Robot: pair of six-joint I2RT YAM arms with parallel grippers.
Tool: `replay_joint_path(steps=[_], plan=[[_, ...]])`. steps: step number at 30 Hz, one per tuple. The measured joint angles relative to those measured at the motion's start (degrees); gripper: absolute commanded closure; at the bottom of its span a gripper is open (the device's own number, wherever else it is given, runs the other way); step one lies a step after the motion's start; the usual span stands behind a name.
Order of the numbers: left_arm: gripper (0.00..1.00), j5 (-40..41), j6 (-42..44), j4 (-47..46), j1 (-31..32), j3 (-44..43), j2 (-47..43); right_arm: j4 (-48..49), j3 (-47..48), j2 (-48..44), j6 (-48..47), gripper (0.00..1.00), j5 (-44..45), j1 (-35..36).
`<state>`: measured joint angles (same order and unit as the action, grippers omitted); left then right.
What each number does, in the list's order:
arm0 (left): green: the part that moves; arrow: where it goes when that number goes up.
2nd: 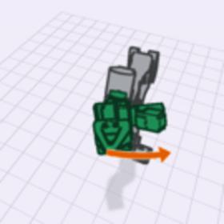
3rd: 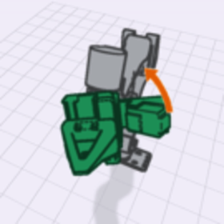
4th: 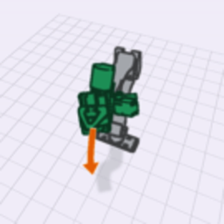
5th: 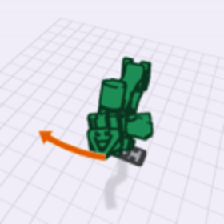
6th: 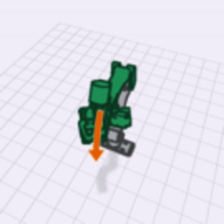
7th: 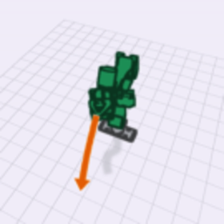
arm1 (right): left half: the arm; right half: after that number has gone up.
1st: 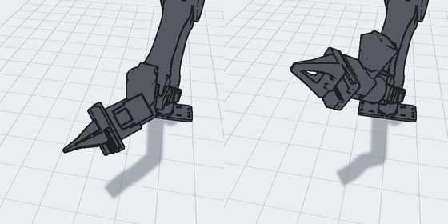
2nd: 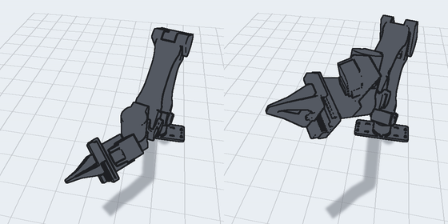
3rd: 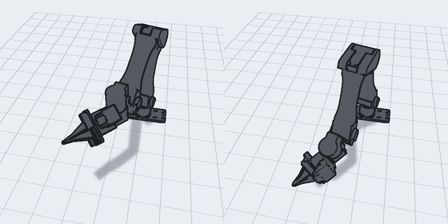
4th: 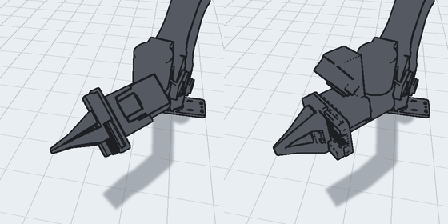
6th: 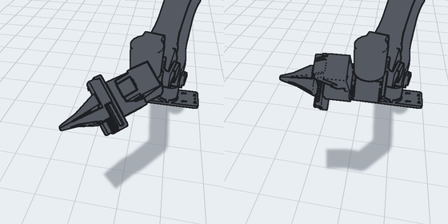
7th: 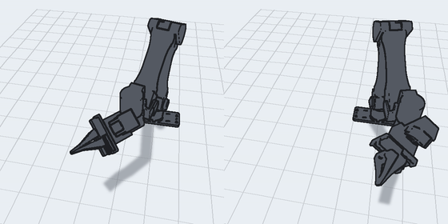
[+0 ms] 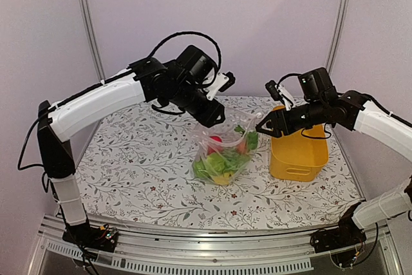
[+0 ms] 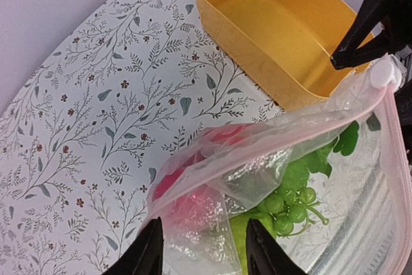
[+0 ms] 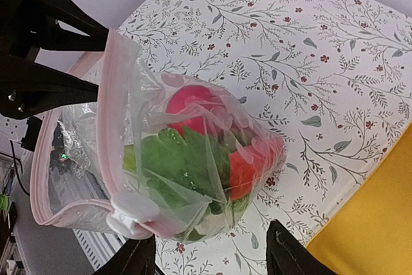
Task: Place the food in the zip-top bag and seal the zipper
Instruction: Pick up the zipper food storage bag from the center of the board.
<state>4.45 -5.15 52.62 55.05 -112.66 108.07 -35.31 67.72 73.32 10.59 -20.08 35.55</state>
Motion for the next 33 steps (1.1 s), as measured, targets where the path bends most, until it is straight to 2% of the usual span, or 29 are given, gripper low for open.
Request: replay_joint_path(steps=[5, 9, 14, 16, 22, 27, 33], plan=[[0.58, -0.85, -0.04, -0.02, -0.94, 0.02, -0.42, 4.74, 0.26, 0.79, -8.55, 0.45, -1.33, 0.0], [0.59, -2.84, -0.5, -0.2, -2.75, 0.02, -0.81, 7.23, 0.87, 1.84, -15.02, 0.53, -4.7, 0.0], [0.61, -7.3, -1.07, -1.09, -5.09, 0.02, -1.27, 8.72, 1.77, 4.76, -21.07, 0.68, -9.64, 0.0], [0.61, -9.42, -1.4, -1.42, -5.35, -0.02, -1.7, 8.72, 1.79, 5.16, -22.14, 0.76, -10.93, 0.0], [0.55, -15.91, -2.54, -1.92, -4.0, -0.46, -4.79, 8.66, 3.26, 5.14, -22.25, 0.84, -12.28, 0.0], [0.49, -19.67, -2.99, -1.95, 0.79, -0.9, -8.11, 7.67, 4.42, 5.03, -21.75, 0.87, -13.05, 0.0], [0.49, -20.96, -3.19, -0.9, 3.98, -1.07, -7.32, 5.42, 5.9, 4.85, -21.7, 0.87, -13.57, 0.0]])
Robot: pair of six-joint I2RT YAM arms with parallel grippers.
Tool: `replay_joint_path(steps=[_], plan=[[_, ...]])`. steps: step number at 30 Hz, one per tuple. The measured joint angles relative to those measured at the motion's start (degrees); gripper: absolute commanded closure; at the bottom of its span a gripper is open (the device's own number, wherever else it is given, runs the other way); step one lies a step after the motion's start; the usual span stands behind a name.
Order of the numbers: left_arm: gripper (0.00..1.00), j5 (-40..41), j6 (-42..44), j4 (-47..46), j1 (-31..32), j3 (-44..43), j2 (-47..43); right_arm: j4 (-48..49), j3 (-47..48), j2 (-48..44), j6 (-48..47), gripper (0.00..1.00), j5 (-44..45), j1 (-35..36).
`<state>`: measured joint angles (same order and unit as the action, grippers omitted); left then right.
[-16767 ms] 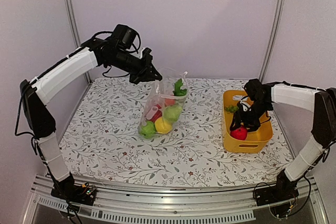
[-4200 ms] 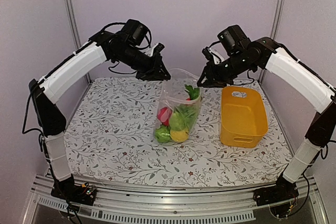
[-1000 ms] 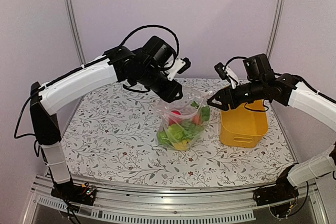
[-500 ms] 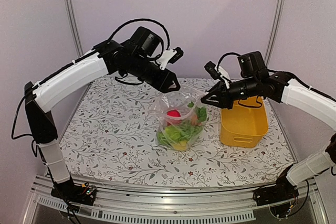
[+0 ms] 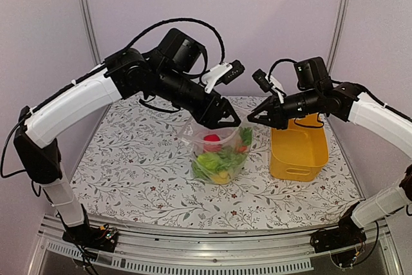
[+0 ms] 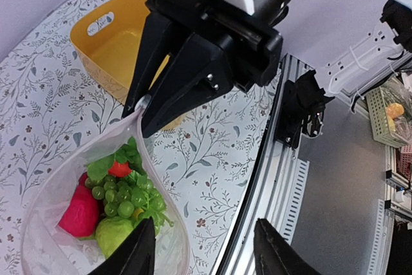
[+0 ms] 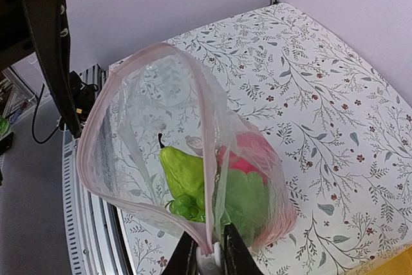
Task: Place the food in the zip-top bag and seal the zipper
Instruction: Pick up the zipper food storage bag from the center of the board, then pass from the right arm to the left
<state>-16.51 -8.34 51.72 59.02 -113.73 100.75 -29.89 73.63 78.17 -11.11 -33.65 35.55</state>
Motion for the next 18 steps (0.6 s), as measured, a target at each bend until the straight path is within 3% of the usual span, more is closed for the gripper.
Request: replay_joint_path(steps=[12, 15, 18], plan=[[0.54, 2.67, 0.15, 0.52, 0.24, -0.11, 4.81, -3.17, 1.95, 0.0, 1.2, 0.91, -0.83, 0.07], [0.62, 4.13, -0.22, 0.76, 0.24, -1.22, 6.99, -3.37, 2.01, 0.0, 1.29, 0.91, -0.85, 0.11], [0.83, 6.32, -0.57, 1.22, 0.24, -2.36, 8.92, -3.54, 2.1, 0.0, 1.44, 0.9, -0.9, 0.22]])
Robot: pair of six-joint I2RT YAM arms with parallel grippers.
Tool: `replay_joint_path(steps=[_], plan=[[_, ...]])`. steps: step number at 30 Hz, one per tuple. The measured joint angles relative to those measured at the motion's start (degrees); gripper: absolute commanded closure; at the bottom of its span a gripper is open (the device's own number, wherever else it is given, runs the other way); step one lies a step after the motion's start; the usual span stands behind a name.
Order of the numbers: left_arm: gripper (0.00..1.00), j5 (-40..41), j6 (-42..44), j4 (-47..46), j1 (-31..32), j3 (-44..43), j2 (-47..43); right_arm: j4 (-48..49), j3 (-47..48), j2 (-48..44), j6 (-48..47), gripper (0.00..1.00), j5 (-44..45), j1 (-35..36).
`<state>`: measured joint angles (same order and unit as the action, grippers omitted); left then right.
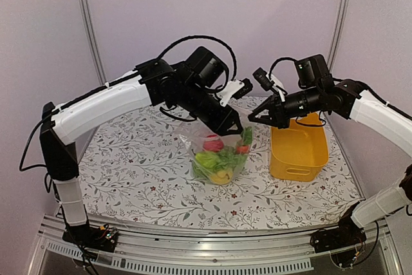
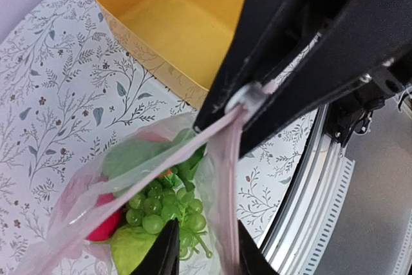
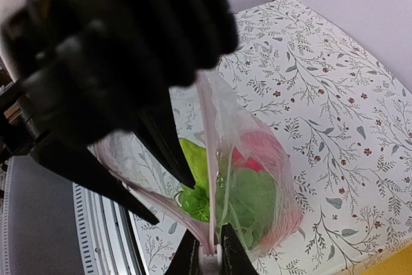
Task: Place the food in the zip-top bag and seal the zipper
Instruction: Pass from the right arm to the left, then pass from the left arm to the right
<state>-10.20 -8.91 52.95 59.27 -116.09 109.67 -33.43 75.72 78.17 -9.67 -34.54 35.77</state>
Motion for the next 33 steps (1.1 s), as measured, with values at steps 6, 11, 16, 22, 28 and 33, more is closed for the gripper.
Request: replay_joint_path(steps=[6, 11, 16, 22, 28, 33], plan=[[1.0, 4.22, 0.76, 1.16, 0.04, -0.72, 0.35, -0.48, 0.13, 0.02, 0.11, 0.76, -0.7, 0.22], [1.0, 5.99, 1.36, 1.88, -0.31, -0.74, -0.48, -0.57, 0.13, 0.02, 0.42, 0.7, -0.98, 0.22], [1.0, 6.32, 1.62, 2.36, -0.63, -0.5, -2.03, 0.28, 0.04, 0.02, 0.46, 0.7, -0.81, 0.22], [1.0, 6.43, 1.79, 2.51, -1.2, -0.15, -3.26, 1.84, 0.0, 0.07, 0.44, 0.71, -0.55, 0.24], [1.0, 6.32, 1.79, 2.54, -1.31, -0.13, -3.26, 3.54, 0.0, 1.88, 0.39, 0.64, 1.55, 1.01], [1.0, 6.16, 1.79, 2.54, -1.33, 0.02, -3.26, 4.92, 0.0, 2.67, 0.02, 0.61, 4.07, 1.11]])
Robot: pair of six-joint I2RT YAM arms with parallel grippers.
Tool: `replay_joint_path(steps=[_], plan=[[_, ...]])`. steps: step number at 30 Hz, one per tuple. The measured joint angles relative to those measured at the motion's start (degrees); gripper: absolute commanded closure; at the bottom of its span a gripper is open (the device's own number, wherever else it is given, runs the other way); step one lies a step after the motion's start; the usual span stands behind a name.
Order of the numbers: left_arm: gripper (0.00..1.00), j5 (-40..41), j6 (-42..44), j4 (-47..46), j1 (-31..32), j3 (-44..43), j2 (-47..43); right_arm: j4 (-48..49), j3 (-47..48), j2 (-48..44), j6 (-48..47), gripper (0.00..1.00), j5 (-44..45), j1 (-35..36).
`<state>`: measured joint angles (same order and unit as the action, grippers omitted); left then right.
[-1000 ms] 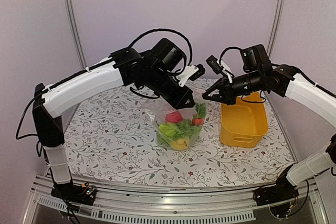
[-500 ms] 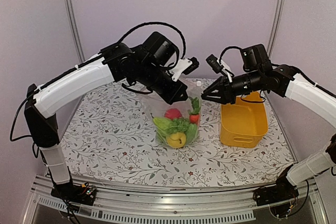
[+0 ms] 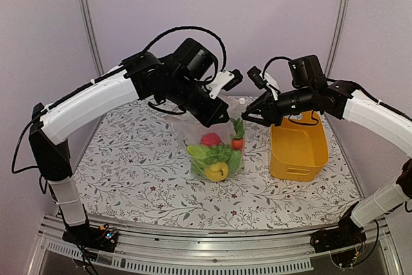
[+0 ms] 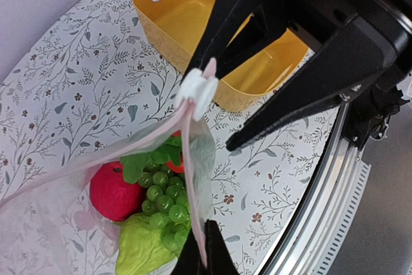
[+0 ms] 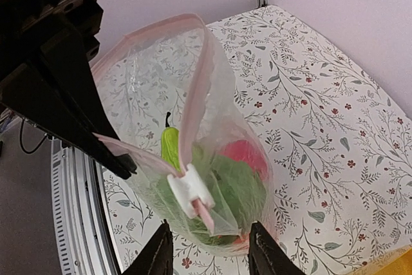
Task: Place the food in the zip-top bag and seal the zipper
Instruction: Pass from the left arm to the right
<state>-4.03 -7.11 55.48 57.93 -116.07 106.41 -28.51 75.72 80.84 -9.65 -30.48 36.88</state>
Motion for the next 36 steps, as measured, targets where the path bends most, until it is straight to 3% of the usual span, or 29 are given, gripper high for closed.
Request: replay_joint_path(steps=[5, 11, 22, 26, 28, 31, 36], plan=[[1.0, -0.2, 0.02, 0.0, -0.04, 0.11, 0.0, 1.92, 0.0, 0.35, -0.15, 0.59, 0.26, 0.15], [1.0, -0.72, 0.02, 0.02, -0.26, 0.11, 0.0, 3.37, 0.02, 1.11, -0.07, 0.82, -1.11, 0.22], [1.0, -1.31, 0.02, -0.11, -1.42, 0.66, -0.02, 3.54, 0.02, 1.4, -0.28, 0.83, -3.48, 0.24], [1.0, -1.55, 0.02, -0.2, -1.79, 0.74, -0.02, 3.56, 0.02, 1.4, -0.22, 0.95, -3.69, 0.24], [0.95, -1.57, 0.02, -0.24, -1.92, 0.74, -0.02, 3.56, 0.02, 1.4, -0.24, 1.0, -3.74, 0.26], [0.76, -1.29, -0.09, -0.35, -2.12, 0.74, -0.02, 3.34, 0.31, 1.4, -0.17, 1.0, -3.56, 0.39], [0.59, 1.75, 0.74, -0.28, -2.27, -1.07, -0.04, 1.2, 2.01, 1.42, -0.94, 1.0, -2.54, 1.38]])
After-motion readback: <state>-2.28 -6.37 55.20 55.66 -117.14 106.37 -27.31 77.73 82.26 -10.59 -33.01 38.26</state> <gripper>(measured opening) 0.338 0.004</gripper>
